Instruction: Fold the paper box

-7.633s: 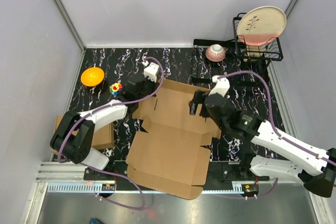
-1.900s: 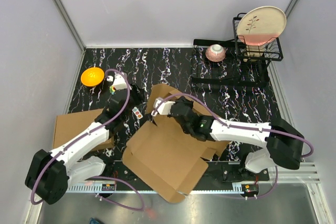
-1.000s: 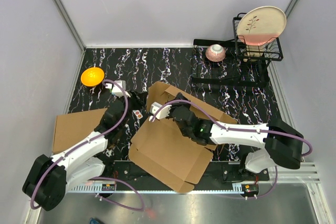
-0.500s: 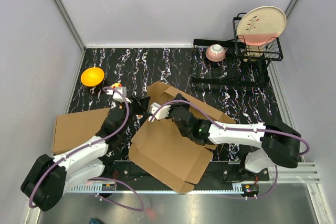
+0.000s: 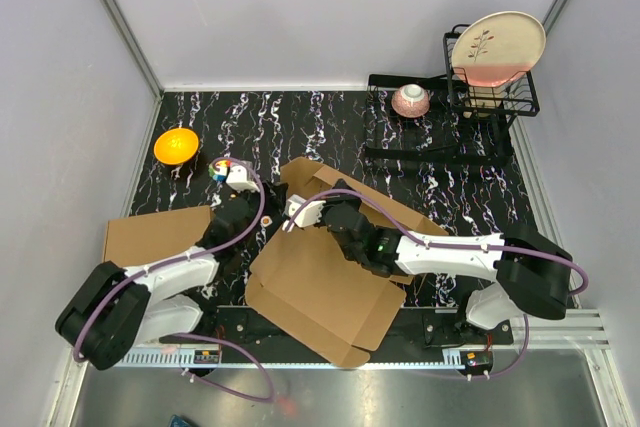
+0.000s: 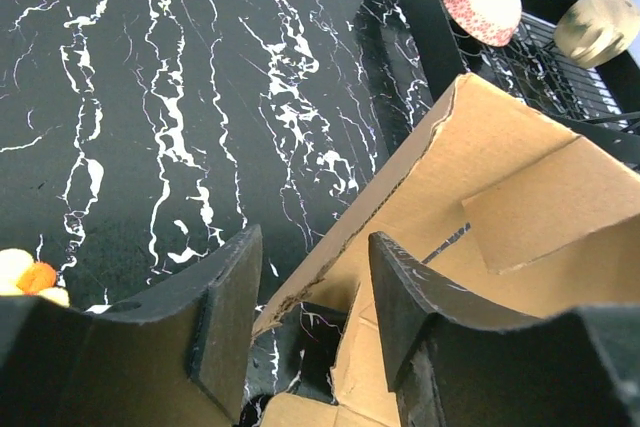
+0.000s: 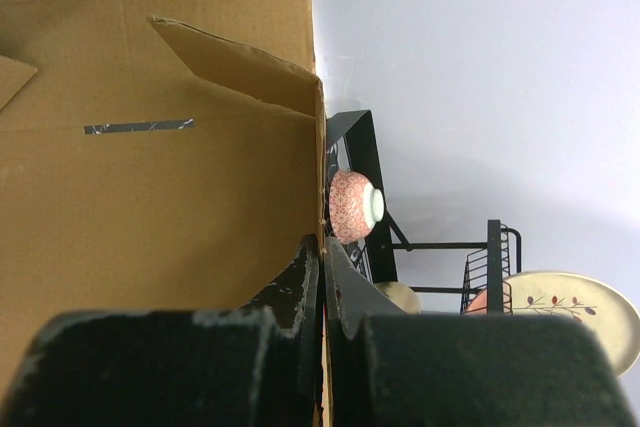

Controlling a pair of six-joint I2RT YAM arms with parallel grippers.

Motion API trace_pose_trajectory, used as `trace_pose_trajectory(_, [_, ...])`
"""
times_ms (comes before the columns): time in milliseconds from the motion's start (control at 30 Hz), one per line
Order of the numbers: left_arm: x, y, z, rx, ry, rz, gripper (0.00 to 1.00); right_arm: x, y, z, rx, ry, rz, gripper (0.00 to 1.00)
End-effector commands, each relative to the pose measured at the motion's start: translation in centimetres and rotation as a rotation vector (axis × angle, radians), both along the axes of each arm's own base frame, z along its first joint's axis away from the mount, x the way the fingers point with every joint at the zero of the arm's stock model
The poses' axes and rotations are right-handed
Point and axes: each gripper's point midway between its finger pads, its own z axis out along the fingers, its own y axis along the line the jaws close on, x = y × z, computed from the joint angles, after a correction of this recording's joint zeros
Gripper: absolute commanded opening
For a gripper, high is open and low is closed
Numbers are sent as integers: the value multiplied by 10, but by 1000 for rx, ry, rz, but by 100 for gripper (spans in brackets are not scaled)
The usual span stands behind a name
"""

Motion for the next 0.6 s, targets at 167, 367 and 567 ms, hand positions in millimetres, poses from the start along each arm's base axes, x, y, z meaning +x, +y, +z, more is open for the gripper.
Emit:
trace_pose_trajectory(167, [10,-19,56,-84,-161,-61,15,0,3,19,81,-14,-15,0])
trace_pose_trajectory(367, [-8,-16,65,-137,-185,-76,1,2,3,16,69,-31,-28,0])
trace_pose_trajectory(567, [-27,-19,69,-178,-186,-110,0,8,5,13,43,-58,-65,0])
